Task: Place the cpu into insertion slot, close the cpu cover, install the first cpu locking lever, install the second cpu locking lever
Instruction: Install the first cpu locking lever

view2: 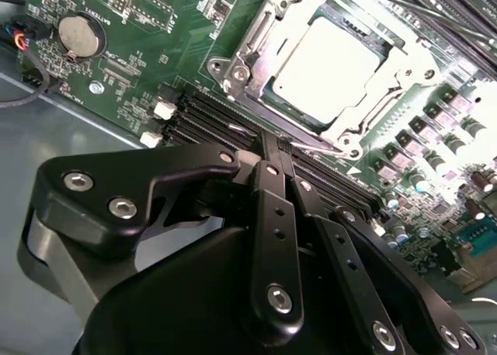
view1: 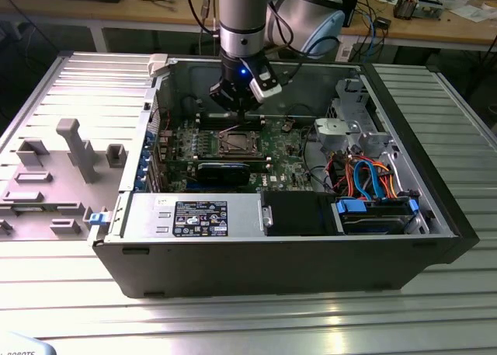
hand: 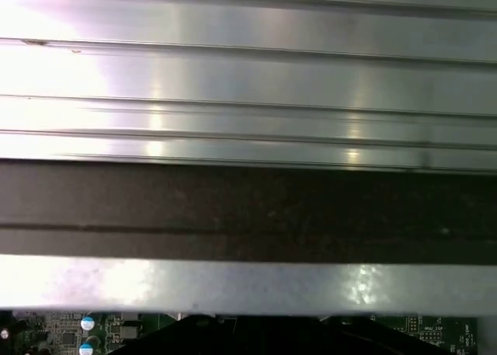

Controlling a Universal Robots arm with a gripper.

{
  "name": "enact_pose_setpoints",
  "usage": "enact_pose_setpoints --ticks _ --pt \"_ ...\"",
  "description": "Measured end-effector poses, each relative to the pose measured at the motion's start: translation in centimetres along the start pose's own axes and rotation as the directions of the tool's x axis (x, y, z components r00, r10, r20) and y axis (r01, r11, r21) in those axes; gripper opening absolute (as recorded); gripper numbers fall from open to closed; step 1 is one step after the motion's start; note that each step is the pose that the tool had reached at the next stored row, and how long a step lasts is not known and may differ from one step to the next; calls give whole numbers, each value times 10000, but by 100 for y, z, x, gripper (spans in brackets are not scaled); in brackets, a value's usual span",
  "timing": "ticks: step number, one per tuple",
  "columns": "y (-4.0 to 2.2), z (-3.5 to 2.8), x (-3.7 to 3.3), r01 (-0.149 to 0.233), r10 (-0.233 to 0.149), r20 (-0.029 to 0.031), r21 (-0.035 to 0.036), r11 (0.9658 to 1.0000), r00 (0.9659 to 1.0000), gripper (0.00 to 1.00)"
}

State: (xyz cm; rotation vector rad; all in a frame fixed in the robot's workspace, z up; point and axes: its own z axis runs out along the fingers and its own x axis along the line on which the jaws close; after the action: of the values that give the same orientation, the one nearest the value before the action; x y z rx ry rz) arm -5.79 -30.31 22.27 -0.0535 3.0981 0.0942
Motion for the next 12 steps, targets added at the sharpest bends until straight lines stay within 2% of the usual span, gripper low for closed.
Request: enact_pose_setpoints --ticks 5,12 --pt "-3 31 -31 0 0 -1 2 10000 10000 11" --pt "-7 99 -40 -20 20 -1 3 10000 10000 11"
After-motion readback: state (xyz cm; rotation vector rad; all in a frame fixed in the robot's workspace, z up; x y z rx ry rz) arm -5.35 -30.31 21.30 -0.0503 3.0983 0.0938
